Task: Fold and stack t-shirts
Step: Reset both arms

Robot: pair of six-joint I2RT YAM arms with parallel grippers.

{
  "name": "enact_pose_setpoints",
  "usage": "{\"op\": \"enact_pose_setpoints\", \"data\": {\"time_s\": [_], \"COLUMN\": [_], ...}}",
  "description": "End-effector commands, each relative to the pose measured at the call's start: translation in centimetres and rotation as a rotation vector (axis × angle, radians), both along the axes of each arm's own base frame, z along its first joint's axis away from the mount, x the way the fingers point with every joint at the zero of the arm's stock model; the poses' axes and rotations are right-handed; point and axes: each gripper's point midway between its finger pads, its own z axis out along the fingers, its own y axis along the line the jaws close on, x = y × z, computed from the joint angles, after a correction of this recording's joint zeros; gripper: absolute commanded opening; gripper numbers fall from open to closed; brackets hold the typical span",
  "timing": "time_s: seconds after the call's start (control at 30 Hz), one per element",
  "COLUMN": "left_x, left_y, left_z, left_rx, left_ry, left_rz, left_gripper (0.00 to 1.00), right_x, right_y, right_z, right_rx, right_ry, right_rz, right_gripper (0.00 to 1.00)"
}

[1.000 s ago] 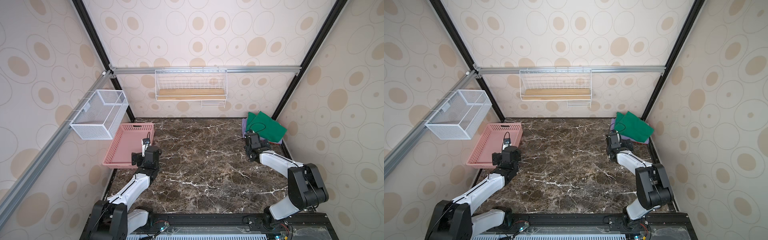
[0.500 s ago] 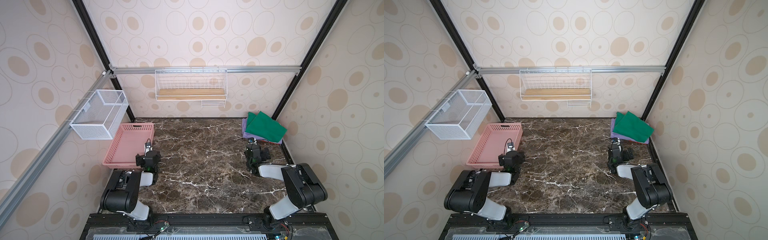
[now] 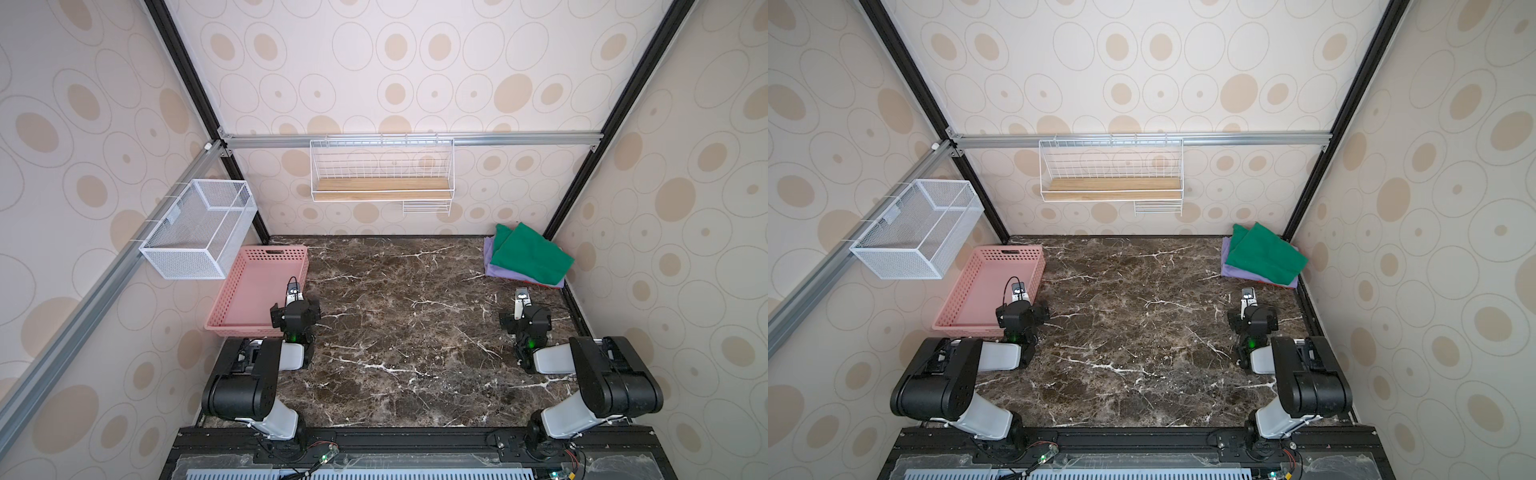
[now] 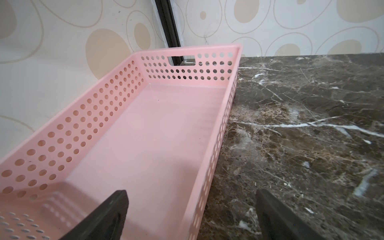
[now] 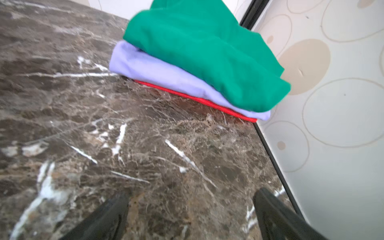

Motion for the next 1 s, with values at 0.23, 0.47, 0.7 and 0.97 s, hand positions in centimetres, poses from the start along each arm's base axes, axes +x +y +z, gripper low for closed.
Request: {"op": "enact_pose_setpoints", "data": {"time_s": [0.23, 0.47, 0.7, 0.97], "left_x": [0.54, 0.53, 0.54, 0.53], "left_y": [0.01, 0.01, 0.0, 0.01], "left_z": [0.98, 0.96, 0.98, 0.94], "left_rx": [-0.013, -0.014, -0.014, -0.013], "left_ry": [-0.039, -0.039, -0.04, -0.038], "left_rz": [0.001, 0.001, 0.001, 0.001], "left_gripper": [0.99, 0.99, 0.99, 0.99], "right_x": [1.15, 1.19, 1.19, 1.22], "right_y": [0.27, 0.24, 0.18, 0.2], "right_z": [0.96, 0.95, 0.97, 1.01], "right_rx": [0.072, 0.072, 0.072, 0.072], "right_ry": [-0.008, -0.01, -0.011, -0.012], "right_rz": [0.021, 0.022, 0.02, 0.021], "right_gripper": [1.0, 0.99, 1.0, 1.0]}}
